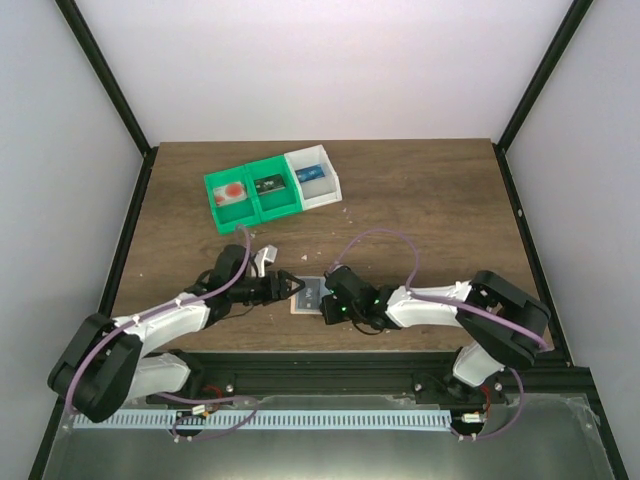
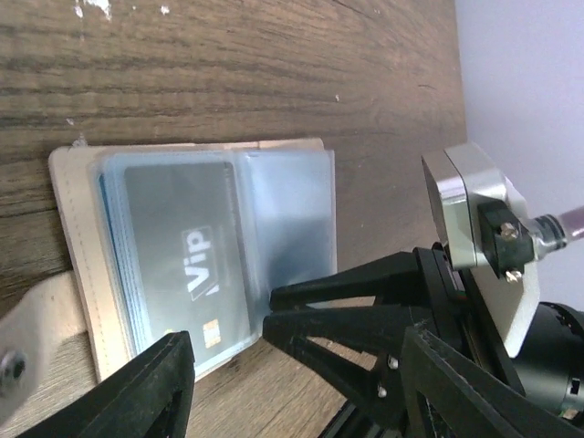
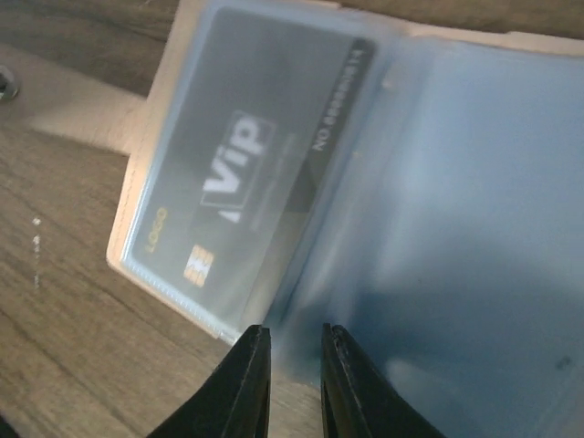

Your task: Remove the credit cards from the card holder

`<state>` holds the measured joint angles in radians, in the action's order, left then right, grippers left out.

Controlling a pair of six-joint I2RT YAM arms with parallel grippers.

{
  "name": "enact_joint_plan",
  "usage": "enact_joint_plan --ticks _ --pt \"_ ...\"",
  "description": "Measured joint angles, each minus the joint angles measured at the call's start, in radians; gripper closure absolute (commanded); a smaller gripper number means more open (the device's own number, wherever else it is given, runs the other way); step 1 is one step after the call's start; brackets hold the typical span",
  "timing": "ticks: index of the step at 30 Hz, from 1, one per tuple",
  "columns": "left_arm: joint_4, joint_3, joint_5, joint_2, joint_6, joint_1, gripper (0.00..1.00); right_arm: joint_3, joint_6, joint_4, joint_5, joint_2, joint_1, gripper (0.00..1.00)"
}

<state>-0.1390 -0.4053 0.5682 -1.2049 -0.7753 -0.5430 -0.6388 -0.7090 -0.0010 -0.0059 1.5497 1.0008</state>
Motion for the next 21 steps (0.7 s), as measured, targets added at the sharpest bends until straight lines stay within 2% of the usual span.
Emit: enact_joint_plan --ticks 6,10,17,21 --pt "-0.054 0.021 0.023 -0.025 -0.024 0.000 0.37 -0.004 -0.008 -0.058 0.006 -0.032 0.008 0.78" --pt "-0.088 0.030 0.029 -0.041 -0.029 0.000 0.38 -0.029 0.025 -0.106 0.017 -0.076 -0.034 0.79" --pt "-0.195 0.034 0.093 -0.145 -0.064 0.007 0.36 -0.066 0.043 -0.048 -0.037 -0.080 -0.085 0.96" --pt "-0.226 0.038 0.101 -0.147 -0.078 0.008 0.33 -0.065 0.016 0.030 -0.103 -0.043 -0.098 0.99"
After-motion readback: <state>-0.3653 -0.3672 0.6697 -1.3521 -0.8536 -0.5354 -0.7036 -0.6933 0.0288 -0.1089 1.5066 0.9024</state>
